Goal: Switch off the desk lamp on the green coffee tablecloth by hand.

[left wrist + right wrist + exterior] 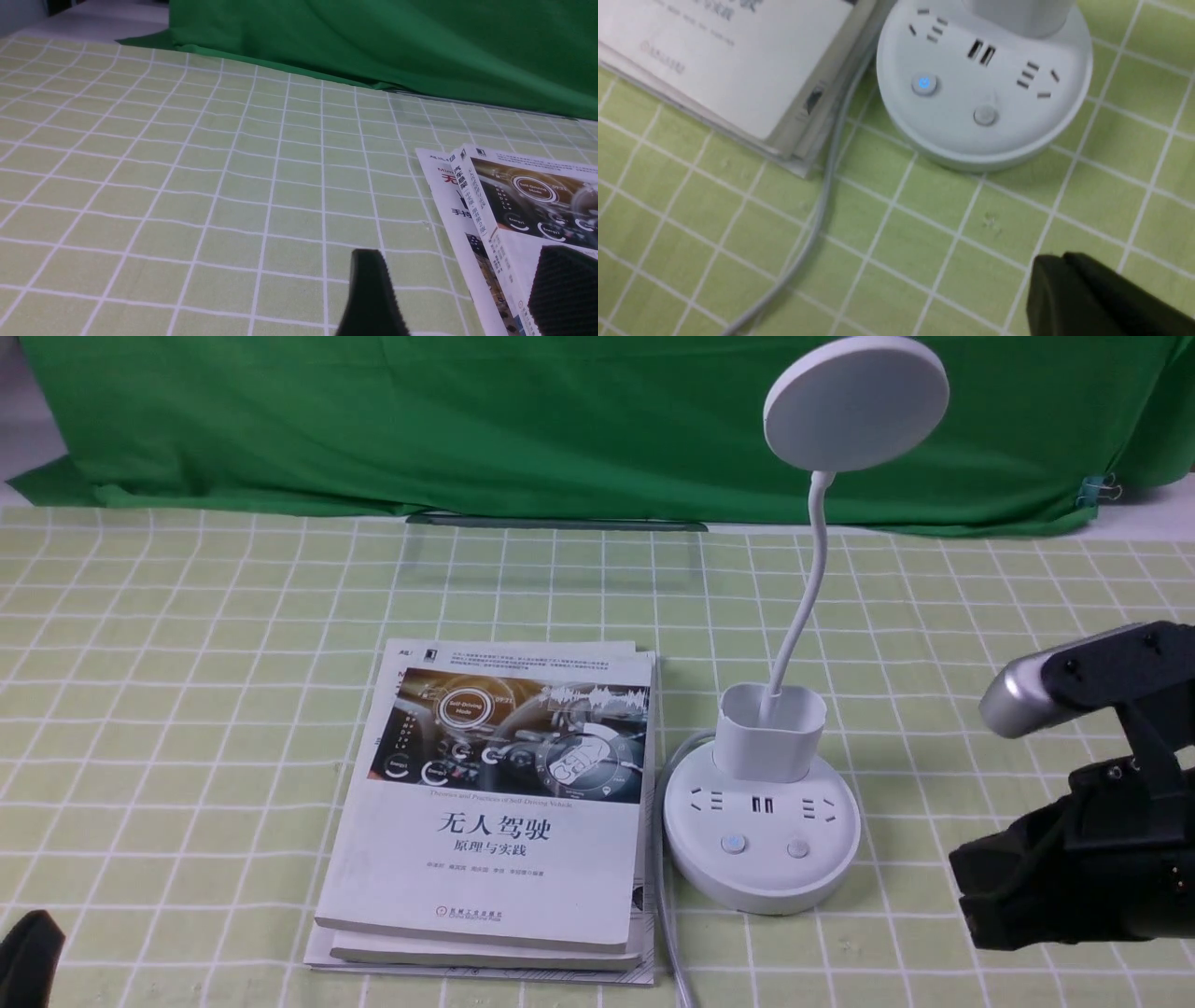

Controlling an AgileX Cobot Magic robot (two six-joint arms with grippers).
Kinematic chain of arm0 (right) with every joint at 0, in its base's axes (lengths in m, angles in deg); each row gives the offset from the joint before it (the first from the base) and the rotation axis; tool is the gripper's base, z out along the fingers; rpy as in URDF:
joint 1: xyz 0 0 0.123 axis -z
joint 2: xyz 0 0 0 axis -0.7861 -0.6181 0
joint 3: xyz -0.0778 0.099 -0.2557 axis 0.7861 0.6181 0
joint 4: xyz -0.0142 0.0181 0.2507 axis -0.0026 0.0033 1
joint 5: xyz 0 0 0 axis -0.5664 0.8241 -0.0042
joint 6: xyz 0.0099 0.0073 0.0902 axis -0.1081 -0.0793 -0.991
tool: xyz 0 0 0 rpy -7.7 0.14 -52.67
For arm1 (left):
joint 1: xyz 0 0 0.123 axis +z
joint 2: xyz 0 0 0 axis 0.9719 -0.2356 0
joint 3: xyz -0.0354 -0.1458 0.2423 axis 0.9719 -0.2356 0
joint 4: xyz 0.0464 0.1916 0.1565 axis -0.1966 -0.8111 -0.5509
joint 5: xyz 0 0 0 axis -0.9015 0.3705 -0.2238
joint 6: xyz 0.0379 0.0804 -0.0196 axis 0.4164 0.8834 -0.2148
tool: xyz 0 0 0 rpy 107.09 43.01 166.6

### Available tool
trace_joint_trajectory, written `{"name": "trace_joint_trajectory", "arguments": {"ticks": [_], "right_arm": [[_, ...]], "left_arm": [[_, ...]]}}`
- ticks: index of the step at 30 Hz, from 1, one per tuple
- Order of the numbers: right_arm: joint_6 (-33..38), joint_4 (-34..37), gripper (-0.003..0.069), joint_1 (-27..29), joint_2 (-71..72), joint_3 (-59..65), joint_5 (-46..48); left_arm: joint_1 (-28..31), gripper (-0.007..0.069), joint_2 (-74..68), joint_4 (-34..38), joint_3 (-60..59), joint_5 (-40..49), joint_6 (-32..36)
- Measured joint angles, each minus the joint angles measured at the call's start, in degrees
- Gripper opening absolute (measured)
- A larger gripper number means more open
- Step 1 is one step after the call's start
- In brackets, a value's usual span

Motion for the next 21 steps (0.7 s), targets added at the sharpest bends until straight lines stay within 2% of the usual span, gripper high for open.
{"name": "trace_joint_trajectory", "arguments": {"ticks": [6, 11, 18, 21], "right_arm": [[0.05, -3.84, 0.0041, 0.2, 2.0, 0.15, -4.1], [1.34, -6.32, 0.0041, 3.9, 11.28, 5.18, -6.31], [2.05, -6.8, 0.0041, 16.82, 37.15, 26.85, -15.09], [2.12, -6.87, 0.0041, 20.6, 45.45, 33.91, -17.87]], "left_arm": [[0.0, 0.041, 0.0, 0.0, 0.0, 0.05, 0.0], [0.0, 0.041, 0.0, 0.0, 0.0, 0.05, 0.0], [0.0, 0.041, 0.0, 0.0, 0.0, 0.05, 0.0], [0.0, 0.041, 0.0, 0.0, 0.0, 0.05, 0.0]]}}
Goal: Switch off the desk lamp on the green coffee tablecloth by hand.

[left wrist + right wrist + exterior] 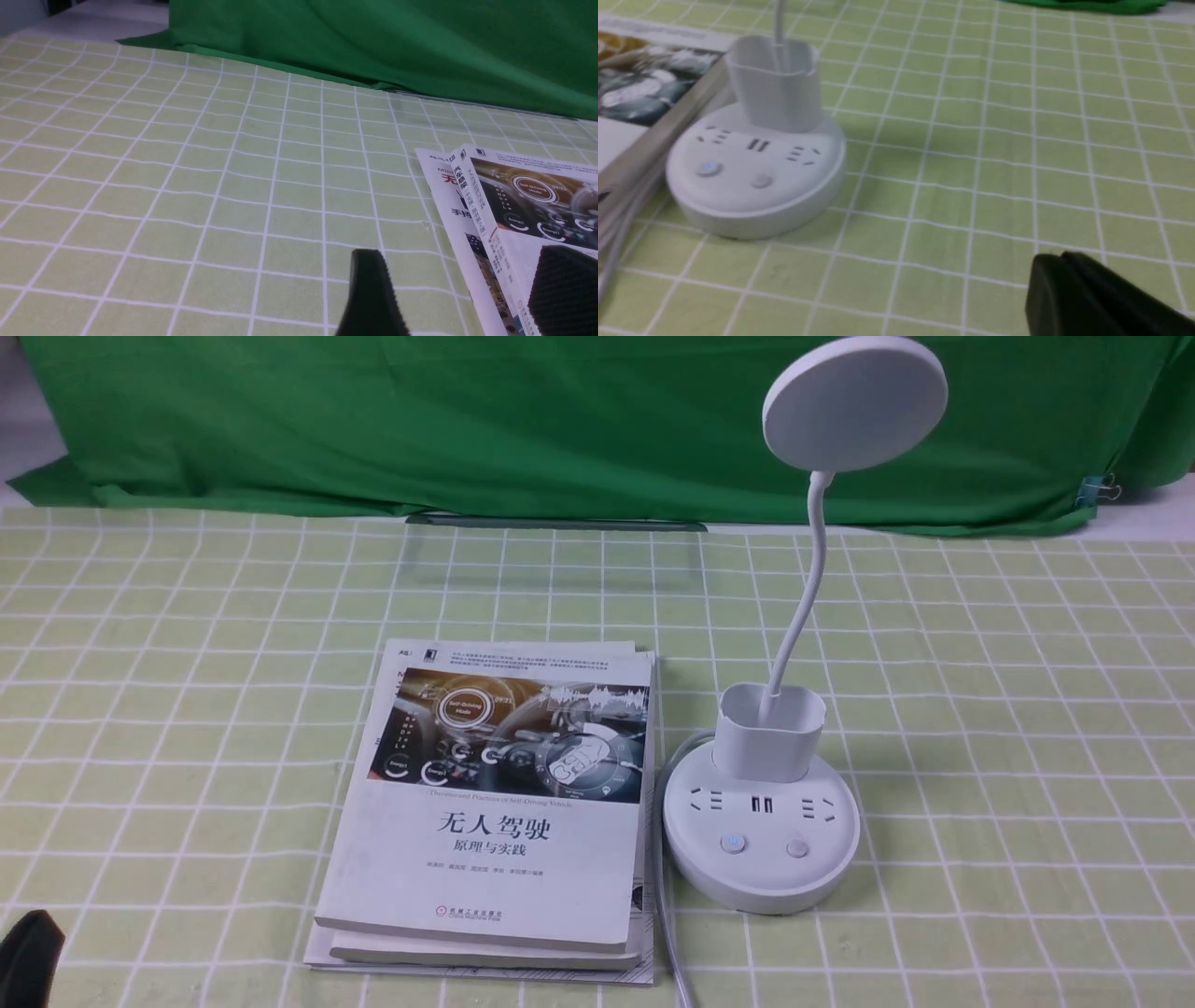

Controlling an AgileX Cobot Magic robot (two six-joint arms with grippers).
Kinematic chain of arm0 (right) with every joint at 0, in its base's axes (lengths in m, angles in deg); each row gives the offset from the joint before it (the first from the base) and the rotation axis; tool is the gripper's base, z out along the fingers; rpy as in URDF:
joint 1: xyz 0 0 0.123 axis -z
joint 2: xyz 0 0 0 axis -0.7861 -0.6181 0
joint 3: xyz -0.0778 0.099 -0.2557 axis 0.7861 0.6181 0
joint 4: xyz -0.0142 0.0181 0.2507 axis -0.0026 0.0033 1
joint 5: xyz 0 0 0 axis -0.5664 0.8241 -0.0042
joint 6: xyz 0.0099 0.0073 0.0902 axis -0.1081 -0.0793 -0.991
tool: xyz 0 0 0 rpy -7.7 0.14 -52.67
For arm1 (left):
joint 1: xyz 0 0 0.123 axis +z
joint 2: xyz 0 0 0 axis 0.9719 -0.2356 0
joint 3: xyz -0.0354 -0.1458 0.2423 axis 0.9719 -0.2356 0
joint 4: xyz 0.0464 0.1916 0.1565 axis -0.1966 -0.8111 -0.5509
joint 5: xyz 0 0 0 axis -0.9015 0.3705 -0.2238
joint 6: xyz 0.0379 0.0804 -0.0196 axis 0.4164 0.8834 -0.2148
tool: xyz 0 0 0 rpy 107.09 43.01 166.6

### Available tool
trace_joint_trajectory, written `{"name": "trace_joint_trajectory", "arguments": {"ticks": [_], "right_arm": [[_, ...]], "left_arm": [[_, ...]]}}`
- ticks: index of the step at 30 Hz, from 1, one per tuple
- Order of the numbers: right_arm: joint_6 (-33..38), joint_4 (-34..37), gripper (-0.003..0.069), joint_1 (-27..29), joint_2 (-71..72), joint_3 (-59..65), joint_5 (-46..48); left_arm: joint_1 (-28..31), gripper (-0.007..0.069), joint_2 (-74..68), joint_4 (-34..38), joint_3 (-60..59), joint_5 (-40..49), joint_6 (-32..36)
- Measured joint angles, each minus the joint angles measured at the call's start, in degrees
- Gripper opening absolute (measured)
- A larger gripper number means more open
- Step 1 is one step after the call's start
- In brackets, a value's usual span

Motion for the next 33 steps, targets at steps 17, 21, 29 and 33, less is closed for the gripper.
{"name": "trace_joint_trajectory", "arguments": {"ticks": [17, 21, 29, 33], "right_arm": [[0.28, 0.0, 0.0042, 8.06, 15.35, 8.34, 0.68], [0.28, 0.0, 0.0046, 8.06, 15.35, 8.34, 0.79], [0.34, 0.0, 0.0059, 8.06, 15.35, 8.34, 0.79], [0.29, 0.0, 0.007, 8.06, 15.35, 8.34, 0.79]], "left_arm": [[0.0, 0.041, 0.0, 0.0, 0.0, 0.0, 0.0], [0.0, 0.041, 0.0, 0.0, 0.0, 0.0, 0.0], [0.0, 0.041, 0.0, 0.0, 0.0, 0.0, 0.0], [0.0, 0.041, 0.0, 0.0, 0.0, 0.0, 0.0]]}}
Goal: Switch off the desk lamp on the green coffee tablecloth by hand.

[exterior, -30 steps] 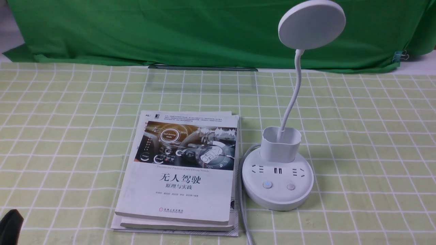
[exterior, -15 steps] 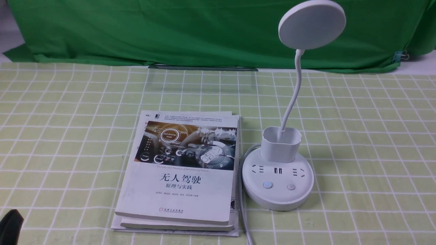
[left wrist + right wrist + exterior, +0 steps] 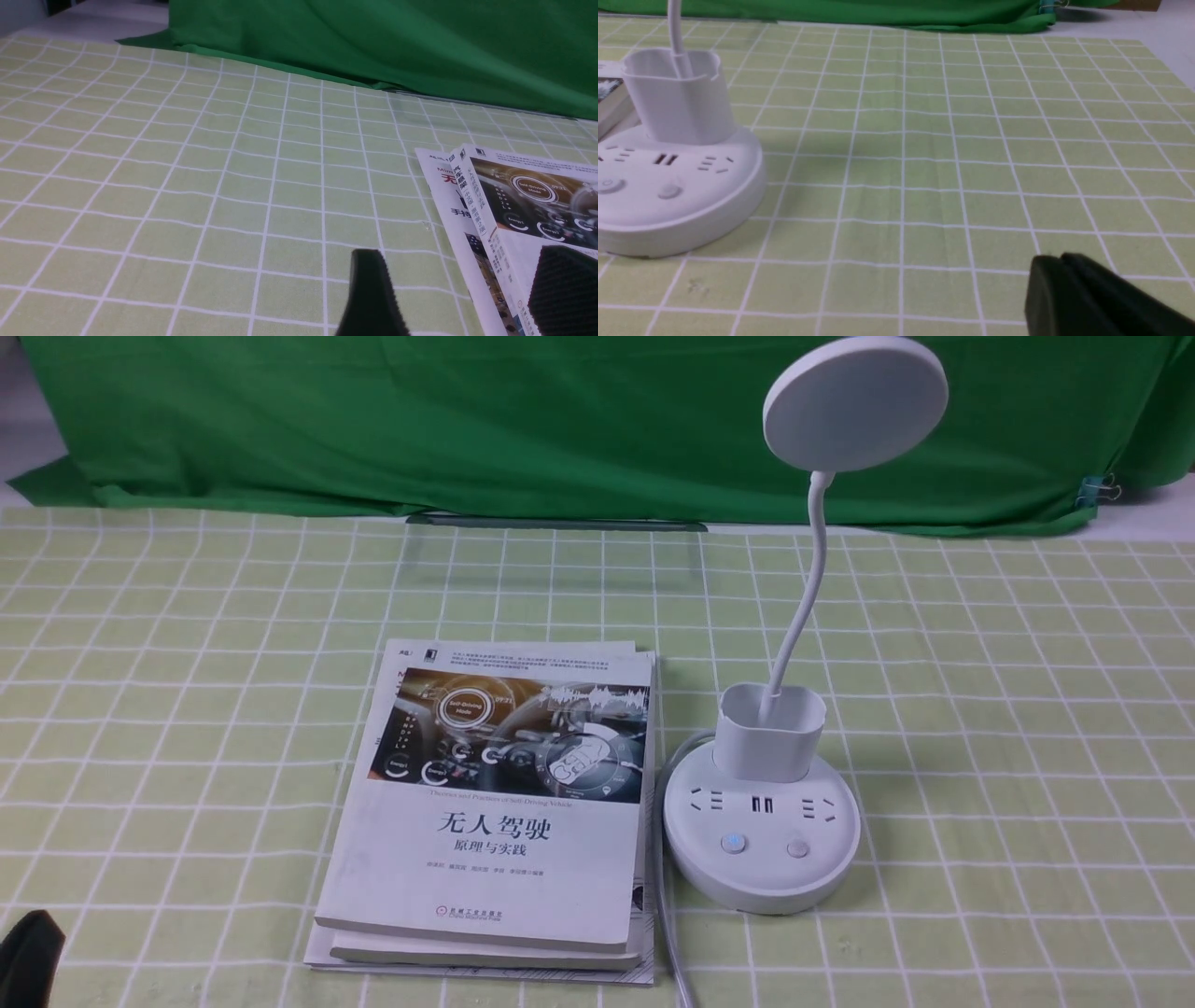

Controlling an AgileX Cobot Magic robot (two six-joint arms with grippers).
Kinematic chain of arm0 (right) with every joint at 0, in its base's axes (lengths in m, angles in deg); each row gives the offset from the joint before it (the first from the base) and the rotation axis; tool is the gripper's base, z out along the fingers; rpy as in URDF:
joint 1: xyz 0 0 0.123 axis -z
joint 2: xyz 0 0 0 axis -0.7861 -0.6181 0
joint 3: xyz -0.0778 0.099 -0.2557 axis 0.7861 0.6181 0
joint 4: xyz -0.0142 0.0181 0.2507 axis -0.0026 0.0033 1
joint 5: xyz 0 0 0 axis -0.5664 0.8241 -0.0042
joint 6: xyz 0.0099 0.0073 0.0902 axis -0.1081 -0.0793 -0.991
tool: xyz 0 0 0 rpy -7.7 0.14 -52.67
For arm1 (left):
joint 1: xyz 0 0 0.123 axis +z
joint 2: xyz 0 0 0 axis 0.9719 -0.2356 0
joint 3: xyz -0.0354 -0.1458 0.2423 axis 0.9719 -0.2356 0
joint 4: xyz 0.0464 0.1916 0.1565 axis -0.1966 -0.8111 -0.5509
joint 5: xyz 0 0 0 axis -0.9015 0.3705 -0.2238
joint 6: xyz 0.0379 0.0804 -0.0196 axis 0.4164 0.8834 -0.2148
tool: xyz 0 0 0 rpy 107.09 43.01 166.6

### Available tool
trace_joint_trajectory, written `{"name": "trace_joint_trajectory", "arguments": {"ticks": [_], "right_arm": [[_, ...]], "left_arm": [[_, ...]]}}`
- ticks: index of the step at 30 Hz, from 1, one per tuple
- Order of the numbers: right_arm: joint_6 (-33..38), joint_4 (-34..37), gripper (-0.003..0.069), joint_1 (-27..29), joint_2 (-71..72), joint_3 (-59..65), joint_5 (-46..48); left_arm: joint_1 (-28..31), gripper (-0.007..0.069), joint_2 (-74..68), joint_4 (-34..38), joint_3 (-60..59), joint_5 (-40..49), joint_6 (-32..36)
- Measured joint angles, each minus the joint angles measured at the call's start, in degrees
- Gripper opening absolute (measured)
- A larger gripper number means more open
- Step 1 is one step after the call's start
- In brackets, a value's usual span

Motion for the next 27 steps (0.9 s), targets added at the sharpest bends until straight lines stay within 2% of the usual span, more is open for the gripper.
{"name": "trace_joint_trajectory", "arguments": {"ticks": [27], "right_arm": [[0.0, 0.0, 0.0113, 0.0, 0.0, 0.0, 0.0]], "left_arm": [[0.0, 0.041, 0.0, 0.0, 0.0, 0.0, 0.0]]}}
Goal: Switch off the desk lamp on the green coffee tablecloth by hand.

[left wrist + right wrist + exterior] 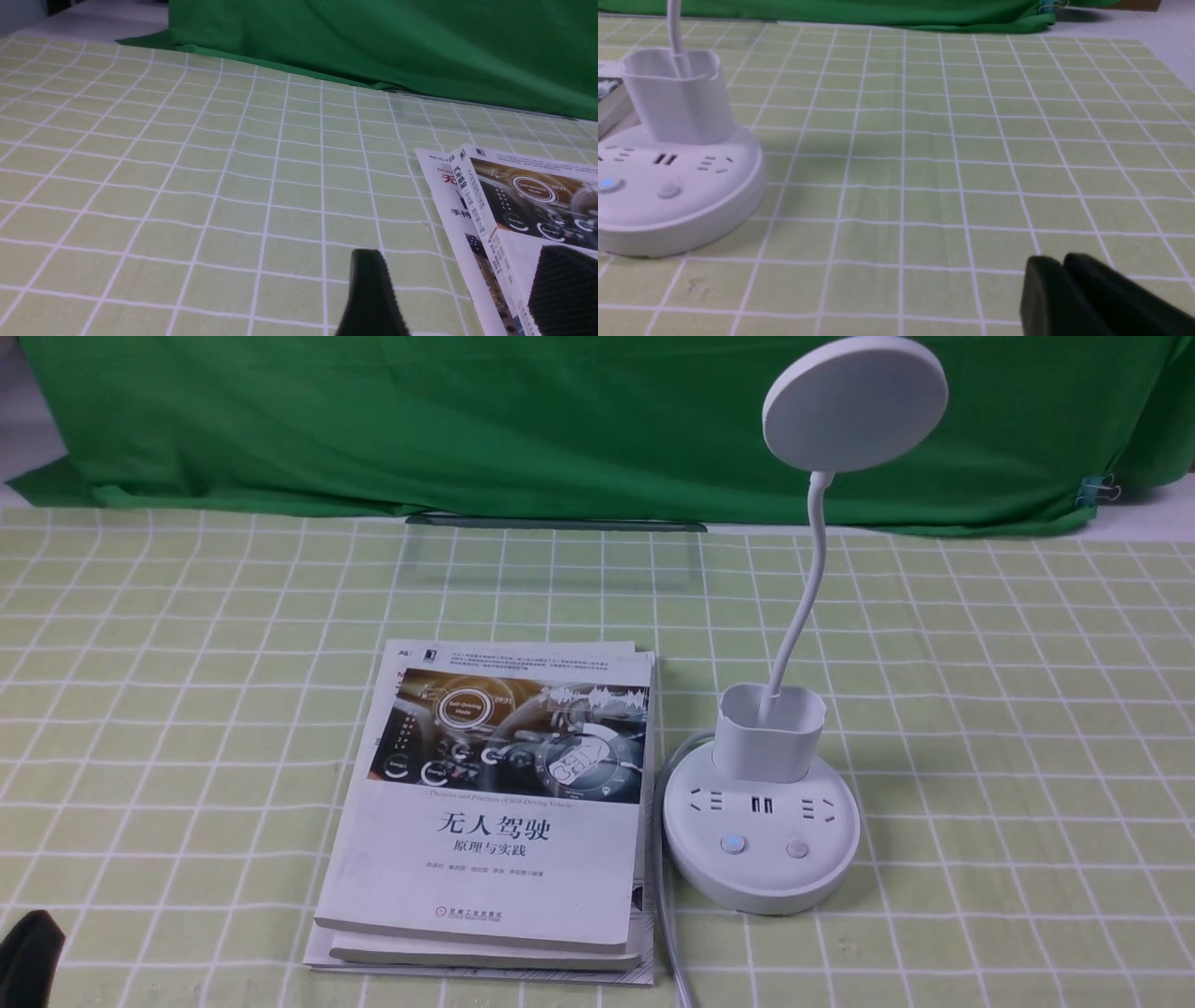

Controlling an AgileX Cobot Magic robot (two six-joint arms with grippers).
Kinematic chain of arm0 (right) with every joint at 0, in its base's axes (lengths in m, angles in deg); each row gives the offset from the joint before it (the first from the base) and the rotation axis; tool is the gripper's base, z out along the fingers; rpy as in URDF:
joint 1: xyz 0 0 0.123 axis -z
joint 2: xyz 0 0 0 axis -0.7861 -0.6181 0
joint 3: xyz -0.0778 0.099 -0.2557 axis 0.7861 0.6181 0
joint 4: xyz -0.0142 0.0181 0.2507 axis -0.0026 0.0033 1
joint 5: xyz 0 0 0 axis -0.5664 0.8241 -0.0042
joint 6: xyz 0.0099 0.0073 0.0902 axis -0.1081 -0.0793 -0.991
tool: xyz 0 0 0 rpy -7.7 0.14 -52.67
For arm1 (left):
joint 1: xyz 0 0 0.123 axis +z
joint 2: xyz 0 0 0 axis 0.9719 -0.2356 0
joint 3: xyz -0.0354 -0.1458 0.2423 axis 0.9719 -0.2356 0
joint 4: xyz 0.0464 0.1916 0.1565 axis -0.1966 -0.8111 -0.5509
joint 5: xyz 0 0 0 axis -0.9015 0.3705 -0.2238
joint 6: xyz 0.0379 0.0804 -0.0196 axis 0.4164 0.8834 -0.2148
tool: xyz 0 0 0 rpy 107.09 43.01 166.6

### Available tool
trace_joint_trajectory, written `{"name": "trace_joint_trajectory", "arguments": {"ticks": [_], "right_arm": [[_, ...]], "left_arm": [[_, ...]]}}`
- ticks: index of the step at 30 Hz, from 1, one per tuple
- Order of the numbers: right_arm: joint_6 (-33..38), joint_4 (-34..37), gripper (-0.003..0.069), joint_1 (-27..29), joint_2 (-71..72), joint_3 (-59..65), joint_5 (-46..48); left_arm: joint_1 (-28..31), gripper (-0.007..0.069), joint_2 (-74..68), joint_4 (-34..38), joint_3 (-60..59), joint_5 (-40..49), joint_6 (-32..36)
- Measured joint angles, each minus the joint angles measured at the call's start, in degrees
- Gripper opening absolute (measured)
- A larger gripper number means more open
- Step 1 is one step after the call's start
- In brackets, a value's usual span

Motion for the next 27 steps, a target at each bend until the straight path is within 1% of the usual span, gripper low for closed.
{"name": "trace_joint_trajectory", "arguments": {"ticks": [7, 27], "right_arm": [[0.0, 0.0, 0.0138, 0.0, 0.0, 0.0, 0.0], [0.12, 0.0, 0.0178, 0.0, 0.0, 0.0, 0.0]], "left_arm": [[0.0, 0.041, 0.0, 0.0, 0.0, 0.0, 0.0], [0.0, 0.041, 0.0, 0.0, 0.0, 0.0, 0.0]]}}
